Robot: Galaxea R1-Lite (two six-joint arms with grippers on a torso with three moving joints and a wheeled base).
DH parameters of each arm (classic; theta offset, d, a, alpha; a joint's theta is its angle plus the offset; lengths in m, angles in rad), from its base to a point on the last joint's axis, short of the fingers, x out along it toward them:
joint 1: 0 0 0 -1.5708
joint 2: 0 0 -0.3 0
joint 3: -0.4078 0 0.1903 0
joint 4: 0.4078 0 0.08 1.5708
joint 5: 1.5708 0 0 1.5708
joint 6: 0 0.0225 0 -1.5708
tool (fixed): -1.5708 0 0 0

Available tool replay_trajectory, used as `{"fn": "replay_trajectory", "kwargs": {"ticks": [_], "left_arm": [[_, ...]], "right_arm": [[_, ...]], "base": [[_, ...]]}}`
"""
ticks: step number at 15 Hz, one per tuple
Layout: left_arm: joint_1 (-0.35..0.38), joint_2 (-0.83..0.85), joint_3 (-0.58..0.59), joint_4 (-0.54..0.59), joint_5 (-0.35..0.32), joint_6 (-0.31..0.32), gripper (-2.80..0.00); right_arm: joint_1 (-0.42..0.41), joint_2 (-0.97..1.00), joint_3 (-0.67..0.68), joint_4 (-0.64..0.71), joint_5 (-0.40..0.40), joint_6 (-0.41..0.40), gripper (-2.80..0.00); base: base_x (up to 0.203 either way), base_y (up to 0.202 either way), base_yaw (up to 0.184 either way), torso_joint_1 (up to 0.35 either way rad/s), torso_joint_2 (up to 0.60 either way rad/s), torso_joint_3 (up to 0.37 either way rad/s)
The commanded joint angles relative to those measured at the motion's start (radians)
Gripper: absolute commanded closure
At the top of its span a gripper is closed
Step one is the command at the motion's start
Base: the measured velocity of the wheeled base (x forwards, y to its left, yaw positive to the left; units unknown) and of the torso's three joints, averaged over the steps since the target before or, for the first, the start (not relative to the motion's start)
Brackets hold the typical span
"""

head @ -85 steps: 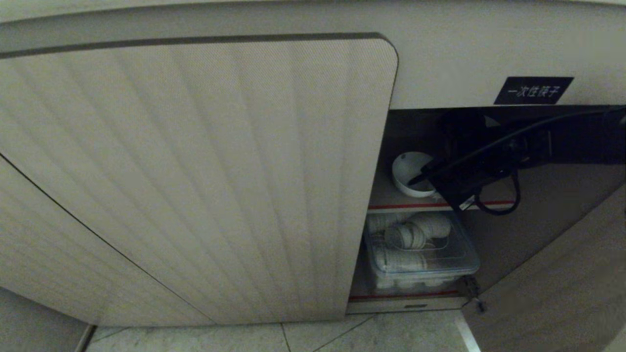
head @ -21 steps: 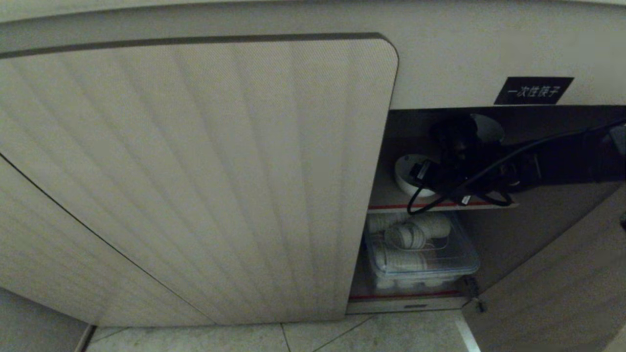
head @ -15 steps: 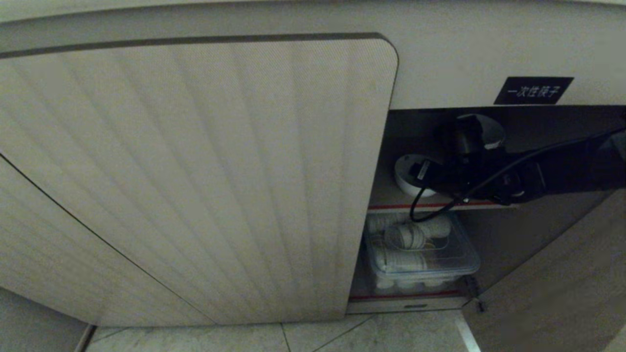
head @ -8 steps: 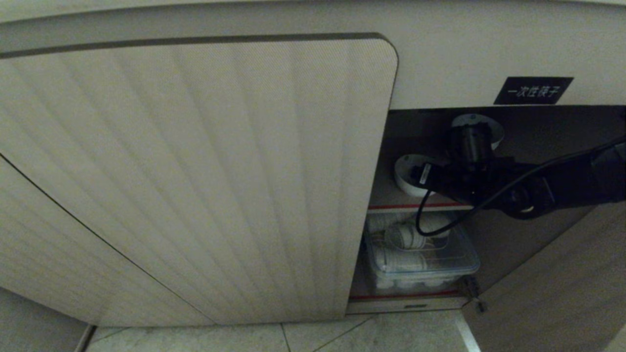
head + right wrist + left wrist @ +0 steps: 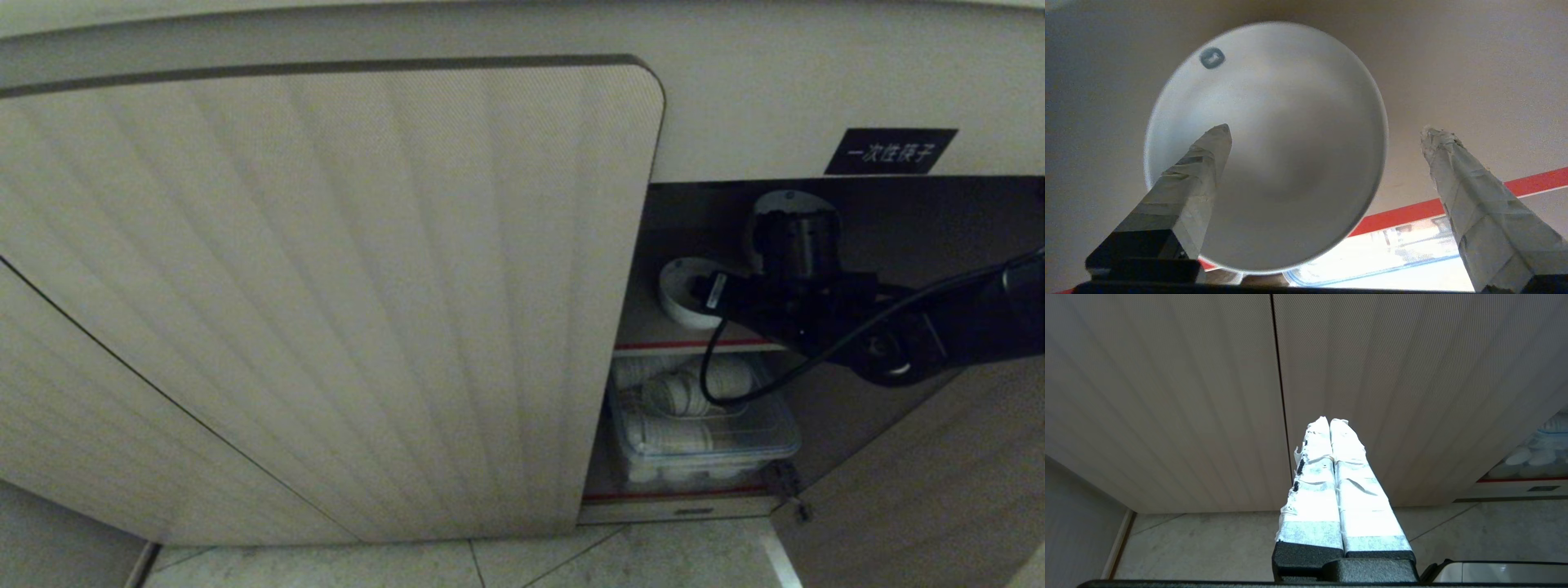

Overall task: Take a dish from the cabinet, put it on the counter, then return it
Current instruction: Close the cabinet door

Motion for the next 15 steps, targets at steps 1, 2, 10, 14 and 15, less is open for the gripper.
{"fn": "replay_trajectory", "kwargs": {"ticks": [1, 2, 10, 14, 15], "left_arm": [[0.001, 0.0, 0.0, -0.001, -0.001, 0.0, 0.0], [0.0, 0.0, 0.0, -0.001, -0.001, 0.0, 0.0], [0.001, 0.0, 0.0, -0.001, -0.001, 0.0, 0.0], [0.0, 0.0, 0.0, -0.001, 0.0, 0.0, 0.0], [0.0, 0.0, 0.0, -0.001, -0.001, 0.0, 0.0]], "right_arm": [[0.001, -0.018, 0.027, -0.017, -0.002, -0.011, -2.8], [0.0, -0.021, 0.034, -0.032, -0.003, -0.015, -2.8], [0.001, -0.06, 0.151, -0.164, 0.001, -0.089, -2.8], [0.002, -0.071, 0.214, -0.247, 0.011, -0.142, -2.8], [0.002, -0.073, 0.222, -0.263, 0.012, -0.151, -2.8]], "base": [[0.0, 0.0, 0.0, 0.0, 0.0, 0.0], [0.0, 0.0, 0.0, 0.0, 0.0, 0.0], [0.0, 0.0, 0.0, 0.0, 0.0, 0.0], [0.0, 0.0, 0.0, 0.0, 0.0, 0.0], [0.0, 0.0, 0.0, 0.0, 0.0, 0.0]]}}
